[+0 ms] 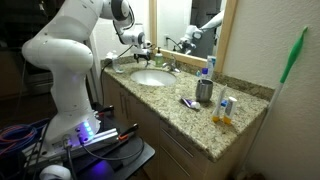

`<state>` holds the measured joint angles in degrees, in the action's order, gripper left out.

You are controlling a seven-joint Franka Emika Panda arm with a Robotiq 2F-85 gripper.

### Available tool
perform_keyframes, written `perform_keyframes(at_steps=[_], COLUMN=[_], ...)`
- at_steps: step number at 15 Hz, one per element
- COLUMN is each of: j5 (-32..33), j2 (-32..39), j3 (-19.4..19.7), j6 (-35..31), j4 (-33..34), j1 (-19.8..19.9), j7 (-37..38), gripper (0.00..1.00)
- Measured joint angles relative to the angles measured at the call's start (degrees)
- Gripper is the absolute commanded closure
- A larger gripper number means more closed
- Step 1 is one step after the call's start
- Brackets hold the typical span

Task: Put the shaving stick on the right side of the sink

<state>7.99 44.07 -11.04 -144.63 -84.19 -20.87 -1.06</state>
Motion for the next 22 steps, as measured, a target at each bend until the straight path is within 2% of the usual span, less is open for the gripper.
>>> perform_keyframes(at_steps=[7,8,9,10,14,18,20,21,22], j5=[0.2,0.2,0.2,0.2,0.2,0.2,0.2,0.2,0.2], j2=[9.9,10.9,11.9,12.9,15.2,15.5,15.4,15.3,15.1], j3=[3.2,3.4,3.5,3.6,4.0,4.8,4.9,4.9,4.9], j6=[-3.4,-3.5,-3.5,-3.5,-3.2,-3.2,-3.0,-2.6,-1.7], j4=[11.8,13.3,14.7,15.9,19.9,20.9,21.0,21.0,21.0], j1=[-3.2,-3.4,-3.6,-3.6,-3.7,-3.7,-3.8,-3.9,-4.1], j7=[0.1,0.1,0.1,0.1,0.2,0.7,0.8,0.8,0.8], gripper=[0.0,0.25,0.26,0.32,0.62,0.89,1.0,1.0,0.96])
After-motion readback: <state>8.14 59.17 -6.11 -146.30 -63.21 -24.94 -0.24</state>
